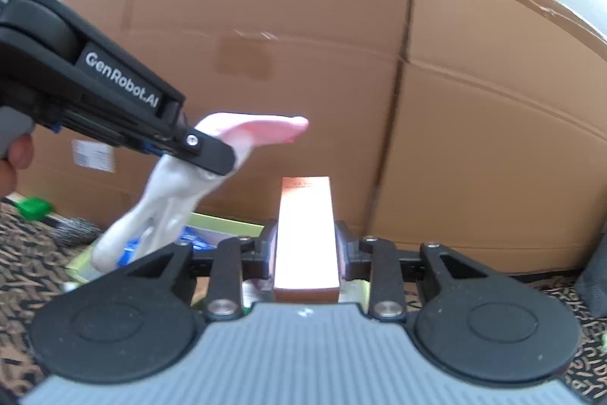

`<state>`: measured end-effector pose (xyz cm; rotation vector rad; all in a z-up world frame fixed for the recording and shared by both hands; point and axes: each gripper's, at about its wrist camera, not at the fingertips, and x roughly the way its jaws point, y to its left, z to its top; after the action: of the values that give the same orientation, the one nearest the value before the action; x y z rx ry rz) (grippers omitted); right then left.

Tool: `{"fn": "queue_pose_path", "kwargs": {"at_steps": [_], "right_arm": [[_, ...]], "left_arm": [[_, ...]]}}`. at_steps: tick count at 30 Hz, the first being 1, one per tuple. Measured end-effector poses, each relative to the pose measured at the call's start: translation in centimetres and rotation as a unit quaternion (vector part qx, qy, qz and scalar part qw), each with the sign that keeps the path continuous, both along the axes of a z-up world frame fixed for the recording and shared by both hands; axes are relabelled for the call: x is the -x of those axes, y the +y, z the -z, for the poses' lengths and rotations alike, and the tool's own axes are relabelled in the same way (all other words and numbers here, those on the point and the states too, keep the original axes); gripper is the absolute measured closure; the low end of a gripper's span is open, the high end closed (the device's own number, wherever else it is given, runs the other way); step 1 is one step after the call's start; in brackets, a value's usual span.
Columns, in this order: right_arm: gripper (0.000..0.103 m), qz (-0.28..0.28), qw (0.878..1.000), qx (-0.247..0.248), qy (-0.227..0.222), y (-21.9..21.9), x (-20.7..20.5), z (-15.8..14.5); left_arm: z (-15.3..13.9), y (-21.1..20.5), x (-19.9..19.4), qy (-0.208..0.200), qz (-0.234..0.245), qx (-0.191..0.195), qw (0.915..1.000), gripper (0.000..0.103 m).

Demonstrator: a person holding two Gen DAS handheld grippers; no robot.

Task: Organize objects
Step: 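Carry the glove and copper box into the shoebox and release both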

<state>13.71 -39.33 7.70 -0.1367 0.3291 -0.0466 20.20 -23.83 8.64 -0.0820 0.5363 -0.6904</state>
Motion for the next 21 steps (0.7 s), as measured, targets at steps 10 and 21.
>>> {"fn": "queue_pose_path", "kwargs": {"at_steps": [10,21], "right_arm": [[0.043,-0.008,0.999,0.012,0.035,-1.4,-5.1,4.3],[0.001,-0.003,1.000,-0.010,0.008,-1.5,-2.3,4.6]], "left_arm": [[5.0,-0.4,-3.1,0.023,-0.031,-0.004,0.9992,0.033],[5.2,1.5,0.5,-0.032,-0.064,-0.044,0.9965,0.013]]}}
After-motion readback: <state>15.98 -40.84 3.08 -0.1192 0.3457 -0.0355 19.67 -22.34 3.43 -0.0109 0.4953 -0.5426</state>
